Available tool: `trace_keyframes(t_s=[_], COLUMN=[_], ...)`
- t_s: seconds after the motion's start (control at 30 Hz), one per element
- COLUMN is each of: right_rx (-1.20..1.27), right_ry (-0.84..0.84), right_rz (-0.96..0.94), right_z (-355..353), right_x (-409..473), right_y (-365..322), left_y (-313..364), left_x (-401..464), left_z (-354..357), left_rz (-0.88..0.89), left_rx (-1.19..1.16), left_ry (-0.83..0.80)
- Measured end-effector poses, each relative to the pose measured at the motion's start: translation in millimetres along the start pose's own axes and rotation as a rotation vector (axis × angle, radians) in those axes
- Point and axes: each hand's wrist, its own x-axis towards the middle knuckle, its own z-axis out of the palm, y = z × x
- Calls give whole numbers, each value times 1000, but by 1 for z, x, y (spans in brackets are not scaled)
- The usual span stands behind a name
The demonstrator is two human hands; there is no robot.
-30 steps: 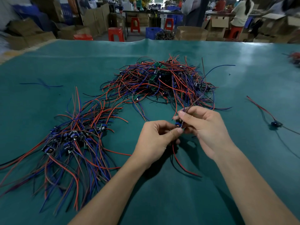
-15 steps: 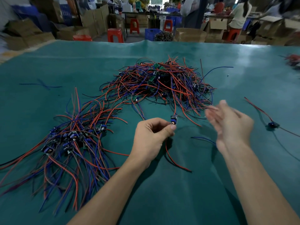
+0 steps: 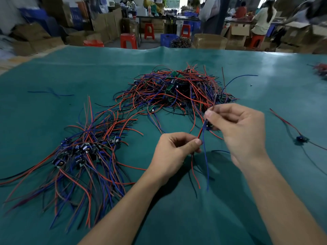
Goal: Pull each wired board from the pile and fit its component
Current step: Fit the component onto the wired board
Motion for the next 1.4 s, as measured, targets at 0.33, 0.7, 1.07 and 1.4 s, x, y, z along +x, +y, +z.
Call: trace_keyframes(t_s=[0.33,0.7,1.07,1.4], right_rx=[222,-1401,-723,17], right_ry=[-212,-581,-229,-491], right_rz=[-54,-7,336,545], right_z=[75,87,44,9], right_x=[37,91,107,18], right_y=[-111,-7,38,5], left_y=[-6,-5,-6,-4], left_x=[-3,-1,1,7], left_z=[3,2,-1,0], left_rz=[-9,-40,-65,-88], left_rx=[186,328,263,98], left_ry=[-89,-1,51,247])
